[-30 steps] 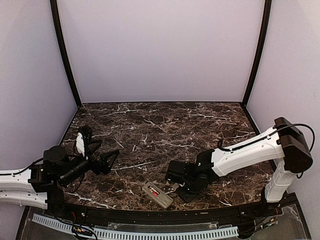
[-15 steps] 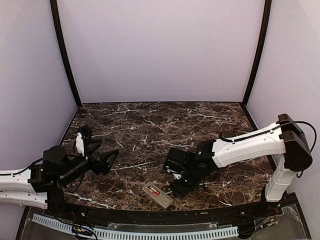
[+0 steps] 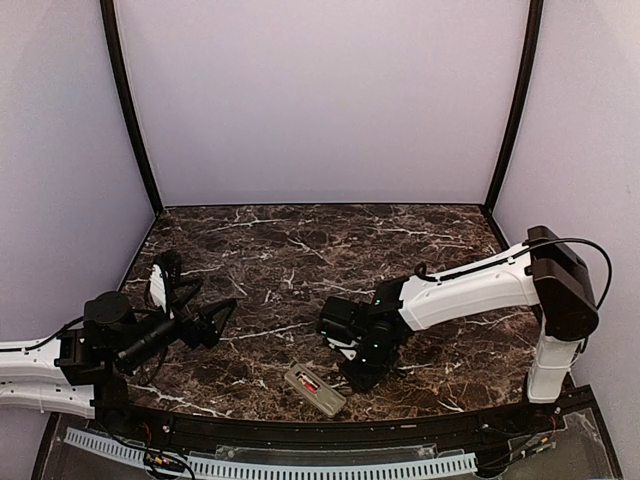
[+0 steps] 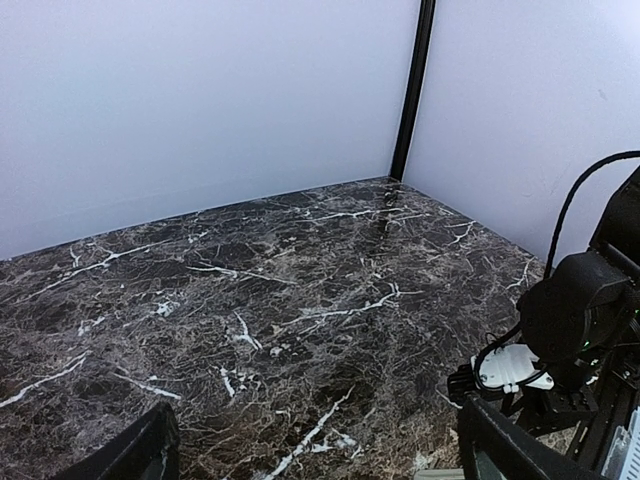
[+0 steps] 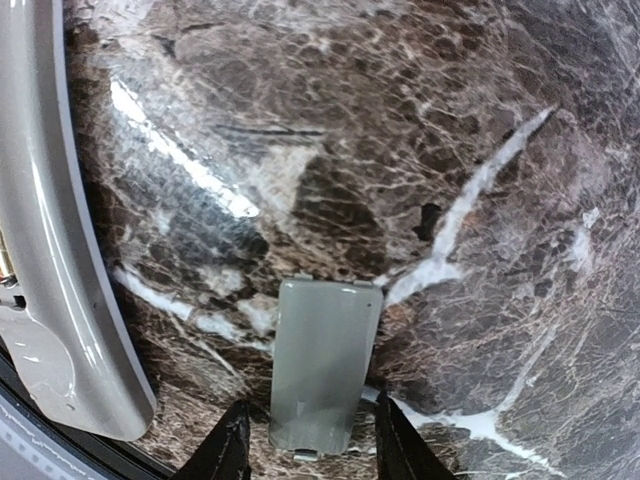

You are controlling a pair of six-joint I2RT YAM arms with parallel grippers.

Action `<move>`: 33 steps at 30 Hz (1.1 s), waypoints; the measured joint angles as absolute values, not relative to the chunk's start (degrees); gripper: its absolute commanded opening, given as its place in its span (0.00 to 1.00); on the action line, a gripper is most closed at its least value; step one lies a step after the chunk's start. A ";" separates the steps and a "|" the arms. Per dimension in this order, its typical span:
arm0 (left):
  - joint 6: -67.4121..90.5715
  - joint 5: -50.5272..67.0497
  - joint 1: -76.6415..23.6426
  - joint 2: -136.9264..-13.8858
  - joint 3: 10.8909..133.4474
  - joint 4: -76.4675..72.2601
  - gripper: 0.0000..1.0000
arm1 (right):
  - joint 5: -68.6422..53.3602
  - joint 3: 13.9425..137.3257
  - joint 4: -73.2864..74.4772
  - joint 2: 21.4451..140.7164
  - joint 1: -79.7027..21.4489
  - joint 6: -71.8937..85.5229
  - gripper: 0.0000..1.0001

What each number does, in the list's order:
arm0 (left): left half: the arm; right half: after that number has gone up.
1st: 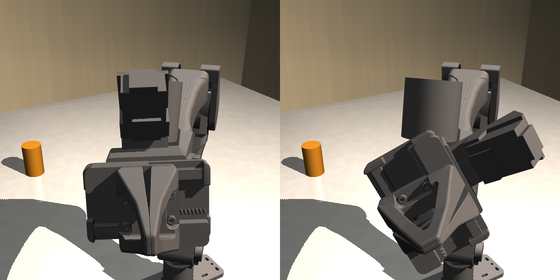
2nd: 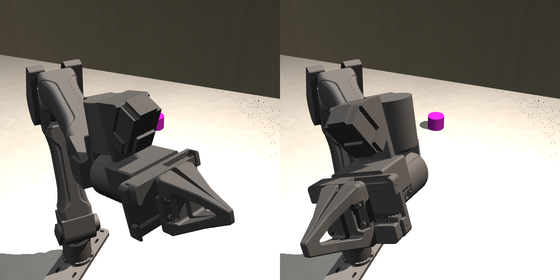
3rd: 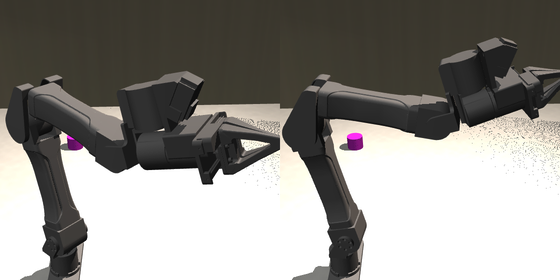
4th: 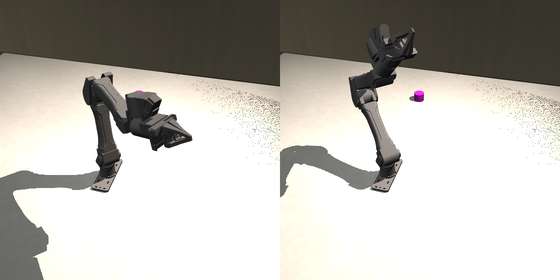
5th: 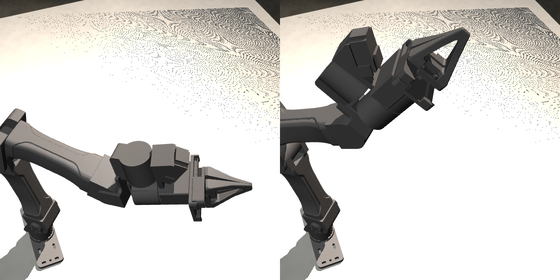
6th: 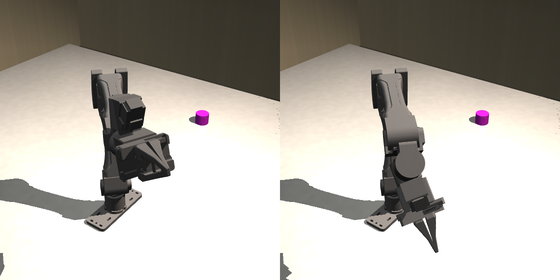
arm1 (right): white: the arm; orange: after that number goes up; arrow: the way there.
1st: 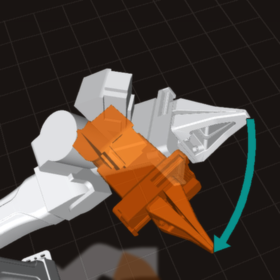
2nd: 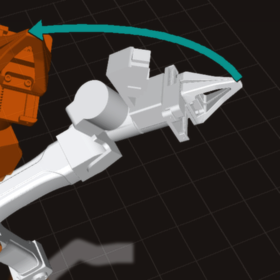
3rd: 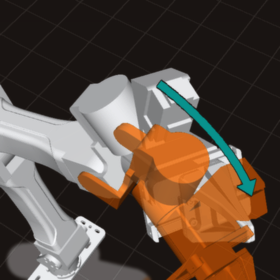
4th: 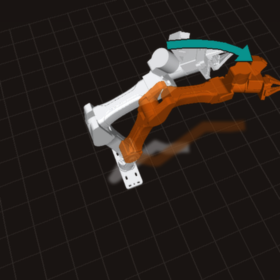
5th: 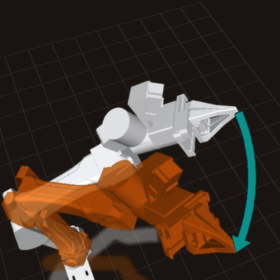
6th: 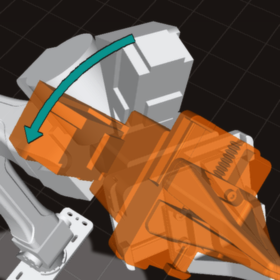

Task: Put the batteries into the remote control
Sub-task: Pick up the battery cover at the center of the board.

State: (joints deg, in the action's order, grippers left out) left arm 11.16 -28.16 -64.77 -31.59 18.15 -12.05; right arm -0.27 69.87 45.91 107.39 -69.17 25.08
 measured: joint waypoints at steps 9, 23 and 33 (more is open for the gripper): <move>11.11 -28.32 -64.77 -31.59 17.82 -12.08 0.96 | -1.80 69.87 47.31 107.39 -69.21 24.60 0.15; 5.48 -21.71 -66.02 -36.16 20.64 -11.20 0.80 | -1.34 69.80 47.11 102.52 -68.82 19.46 0.10; -24.91 -8.82 -76.88 -44.66 38.02 -2.83 0.84 | -6.42 81.58 51.77 95.07 -63.37 15.05 0.11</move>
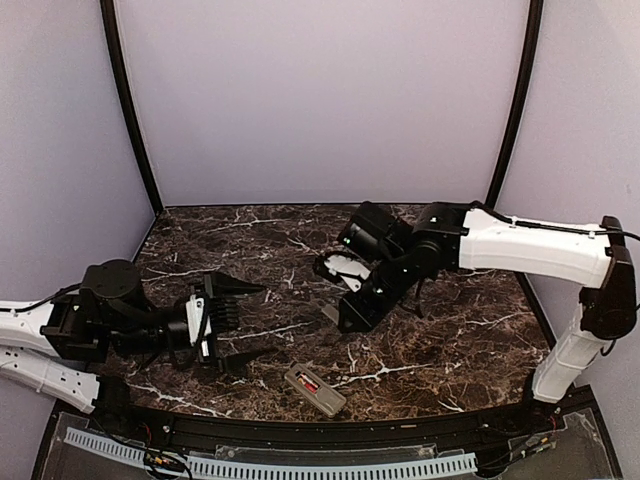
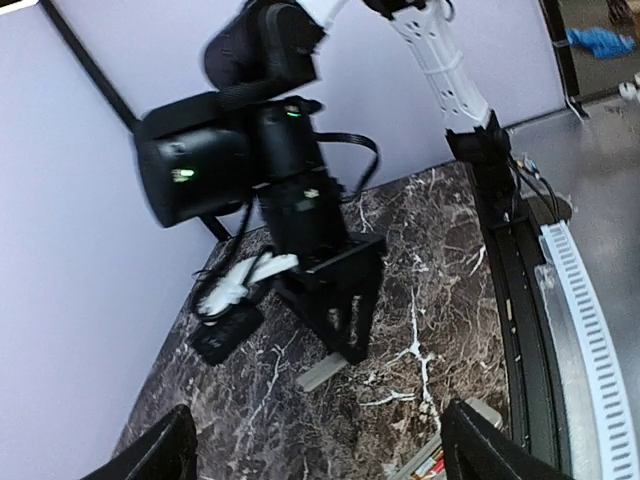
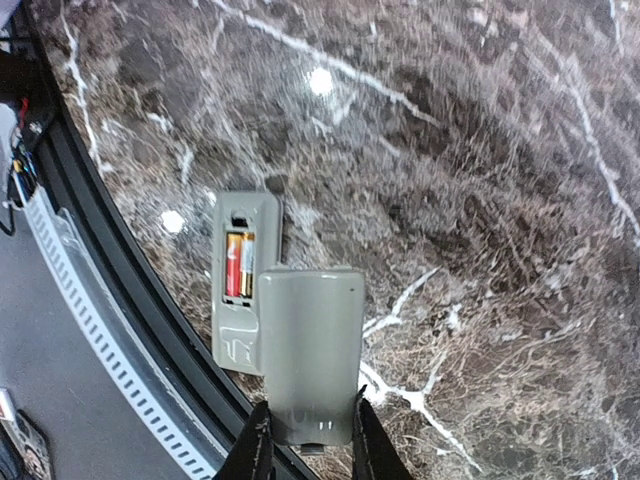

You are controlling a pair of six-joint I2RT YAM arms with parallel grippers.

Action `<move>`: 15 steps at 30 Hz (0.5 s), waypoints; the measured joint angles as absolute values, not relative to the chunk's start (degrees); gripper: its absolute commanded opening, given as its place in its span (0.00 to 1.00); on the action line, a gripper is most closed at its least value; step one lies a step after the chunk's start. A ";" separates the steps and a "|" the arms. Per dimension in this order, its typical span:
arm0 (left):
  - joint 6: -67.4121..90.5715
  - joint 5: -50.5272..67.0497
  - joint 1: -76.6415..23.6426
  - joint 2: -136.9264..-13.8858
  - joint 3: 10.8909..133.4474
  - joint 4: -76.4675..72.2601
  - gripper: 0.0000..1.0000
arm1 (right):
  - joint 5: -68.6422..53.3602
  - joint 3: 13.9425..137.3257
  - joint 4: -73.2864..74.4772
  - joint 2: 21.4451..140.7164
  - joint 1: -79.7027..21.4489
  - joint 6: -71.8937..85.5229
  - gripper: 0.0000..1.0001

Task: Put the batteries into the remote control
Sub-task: Pass from the right arm to the left

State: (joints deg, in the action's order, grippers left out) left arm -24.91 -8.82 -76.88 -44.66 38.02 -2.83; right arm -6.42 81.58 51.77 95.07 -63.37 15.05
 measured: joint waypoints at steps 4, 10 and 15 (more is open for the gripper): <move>-41.87 -9.26 -78.61 -52.95 43.38 -0.62 0.87 | -7.99 86.72 52.80 92.38 -62.72 14.33 0.12; -63.59 -12.40 -78.08 -59.79 42.85 -5.32 0.84 | -11.46 87.55 52.77 88.51 -62.72 13.34 0.11; -71.83 -14.46 -76.90 -67.26 44.42 -9.76 0.83 | -13.28 87.53 52.69 88.38 -62.72 11.90 0.09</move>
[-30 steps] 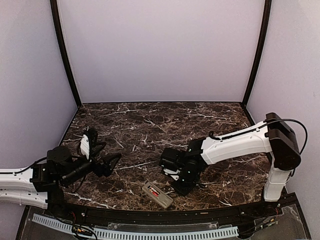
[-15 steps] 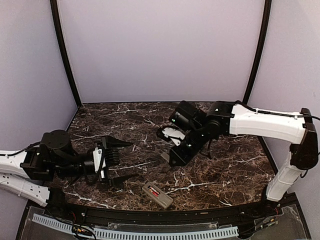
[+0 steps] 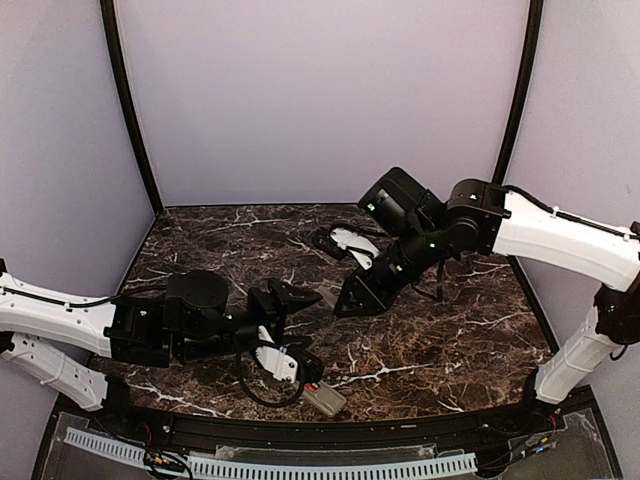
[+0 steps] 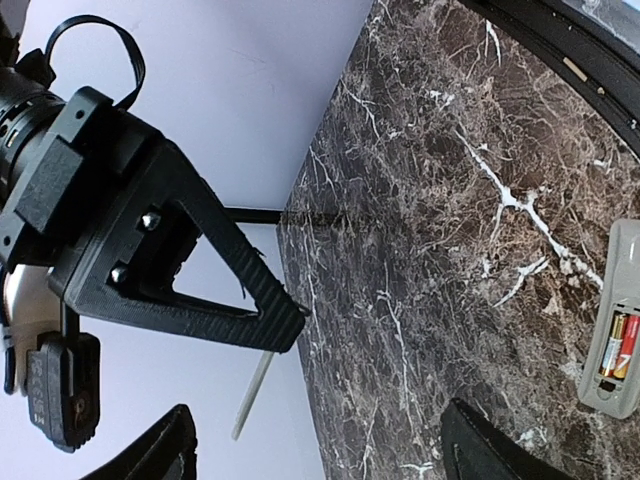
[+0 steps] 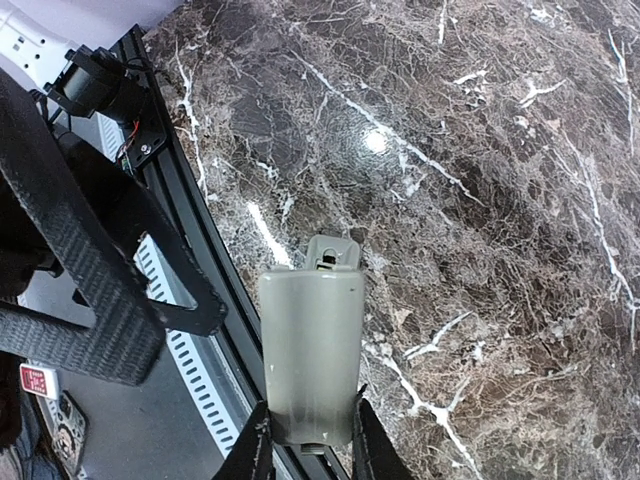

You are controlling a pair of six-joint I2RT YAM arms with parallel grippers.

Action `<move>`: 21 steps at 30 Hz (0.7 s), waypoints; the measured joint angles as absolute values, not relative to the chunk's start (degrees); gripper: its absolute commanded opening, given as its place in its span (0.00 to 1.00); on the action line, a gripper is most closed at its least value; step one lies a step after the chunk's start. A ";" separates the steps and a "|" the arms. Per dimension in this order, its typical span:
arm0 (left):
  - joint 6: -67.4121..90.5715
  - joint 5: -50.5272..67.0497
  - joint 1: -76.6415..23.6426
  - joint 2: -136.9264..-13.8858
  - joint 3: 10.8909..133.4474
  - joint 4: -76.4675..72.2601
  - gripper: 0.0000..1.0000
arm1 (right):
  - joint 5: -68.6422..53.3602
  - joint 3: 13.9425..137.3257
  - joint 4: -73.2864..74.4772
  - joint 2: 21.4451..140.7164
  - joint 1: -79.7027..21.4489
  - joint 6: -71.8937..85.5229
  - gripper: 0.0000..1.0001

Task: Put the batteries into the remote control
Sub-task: Pass from the right arm to the left

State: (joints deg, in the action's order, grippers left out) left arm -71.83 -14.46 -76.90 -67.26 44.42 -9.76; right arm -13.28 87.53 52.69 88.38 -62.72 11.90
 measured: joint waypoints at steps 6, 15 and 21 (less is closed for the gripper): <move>-76.23 -14.35 -75.57 -68.49 44.99 -13.17 0.78 | -14.79 87.53 52.29 88.38 -62.81 11.29 0.07; -79.92 -14.76 -72.49 -70.22 45.12 -16.93 0.51 | -14.83 86.78 50.37 87.61 -64.36 11.68 0.07; -80.62 -13.26 -72.49 -70.22 45.98 -15.99 0.39 | -14.98 86.78 50.00 87.55 -64.47 11.75 0.07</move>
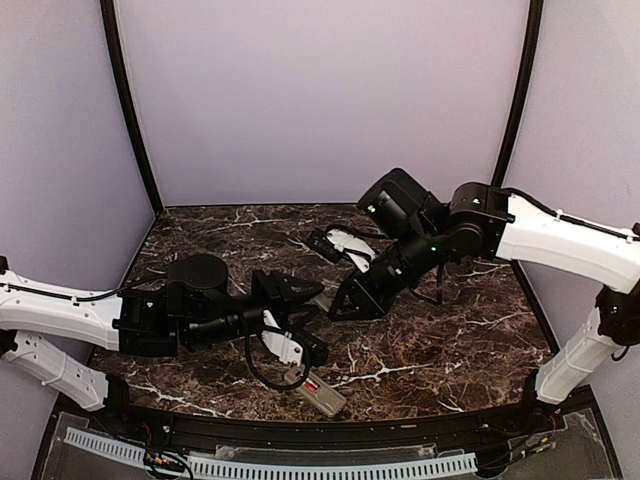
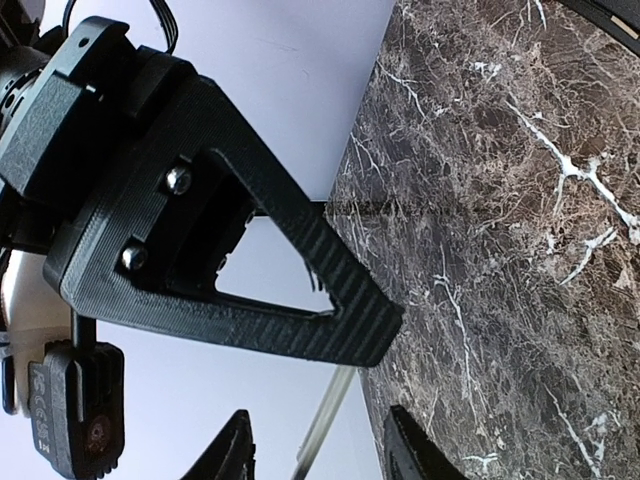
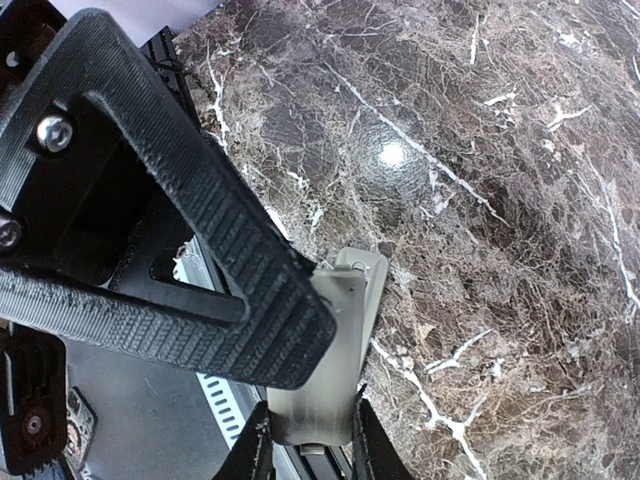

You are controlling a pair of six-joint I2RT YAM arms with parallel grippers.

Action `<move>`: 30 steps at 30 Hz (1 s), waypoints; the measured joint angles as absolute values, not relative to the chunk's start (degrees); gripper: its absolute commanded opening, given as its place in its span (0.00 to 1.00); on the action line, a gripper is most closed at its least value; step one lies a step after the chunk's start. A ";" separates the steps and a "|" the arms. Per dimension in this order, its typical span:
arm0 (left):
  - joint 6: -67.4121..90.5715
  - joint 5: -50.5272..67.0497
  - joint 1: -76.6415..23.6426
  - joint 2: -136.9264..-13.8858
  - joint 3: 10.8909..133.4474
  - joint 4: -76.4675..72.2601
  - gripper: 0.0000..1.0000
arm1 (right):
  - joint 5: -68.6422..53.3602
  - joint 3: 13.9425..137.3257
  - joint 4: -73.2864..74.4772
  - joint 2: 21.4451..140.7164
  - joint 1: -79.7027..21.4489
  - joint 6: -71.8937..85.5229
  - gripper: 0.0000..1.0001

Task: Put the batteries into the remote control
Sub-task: Pass from the right arm to the left

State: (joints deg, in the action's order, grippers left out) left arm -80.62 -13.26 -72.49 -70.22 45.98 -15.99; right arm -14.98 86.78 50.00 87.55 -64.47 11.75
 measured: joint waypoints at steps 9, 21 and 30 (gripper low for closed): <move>-82.30 -13.10 -72.49 -70.72 46.02 -15.92 0.18 | -14.81 87.37 50.15 87.59 -64.49 11.68 0.06; -81.43 -14.22 -72.51 -71.57 46.52 -14.37 0.00 | -14.35 87.44 50.43 88.05 -64.47 11.42 0.28; -62.28 -10.17 -72.53 -69.54 47.66 -13.08 0.00 | -14.55 84.68 45.91 80.58 -64.69 5.45 0.77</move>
